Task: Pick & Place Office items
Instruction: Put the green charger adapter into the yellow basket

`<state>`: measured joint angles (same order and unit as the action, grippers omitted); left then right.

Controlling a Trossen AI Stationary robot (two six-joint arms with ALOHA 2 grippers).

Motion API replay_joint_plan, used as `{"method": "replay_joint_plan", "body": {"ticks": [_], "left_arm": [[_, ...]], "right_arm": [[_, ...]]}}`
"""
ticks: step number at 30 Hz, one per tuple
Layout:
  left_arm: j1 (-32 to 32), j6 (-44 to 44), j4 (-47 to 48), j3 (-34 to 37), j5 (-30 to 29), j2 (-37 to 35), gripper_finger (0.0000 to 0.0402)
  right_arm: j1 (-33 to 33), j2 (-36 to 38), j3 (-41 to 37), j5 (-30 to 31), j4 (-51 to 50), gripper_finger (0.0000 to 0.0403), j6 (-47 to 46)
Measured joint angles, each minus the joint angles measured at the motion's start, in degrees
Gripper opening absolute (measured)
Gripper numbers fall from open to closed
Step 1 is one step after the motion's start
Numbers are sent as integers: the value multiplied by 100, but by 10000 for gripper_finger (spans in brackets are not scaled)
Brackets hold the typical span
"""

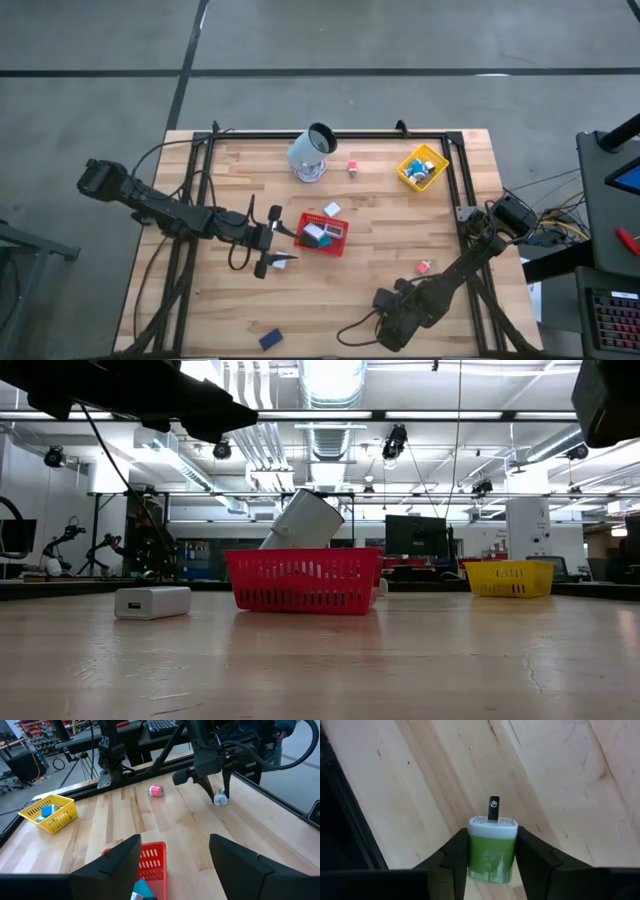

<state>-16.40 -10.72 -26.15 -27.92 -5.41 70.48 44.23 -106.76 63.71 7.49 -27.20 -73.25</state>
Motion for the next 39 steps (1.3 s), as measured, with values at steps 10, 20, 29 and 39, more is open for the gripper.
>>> {"method": "replay_joint_plan", "body": {"ticks": [10,20,29,39], "left_arm": [[0,2,0,0,0,0,241],[4,2,0,0,-2,0,241],[4,2,0,0,-2,0,241],[2,0,0,0,-2,0,241]], "right_arm": [[0,-2,-31,-137,277,123,348],[0,-2,-31,-16,276,123,579],[0,-9,-31,600,401,123,1005],[0,-9,-61,1385,756,123,1656]]}}
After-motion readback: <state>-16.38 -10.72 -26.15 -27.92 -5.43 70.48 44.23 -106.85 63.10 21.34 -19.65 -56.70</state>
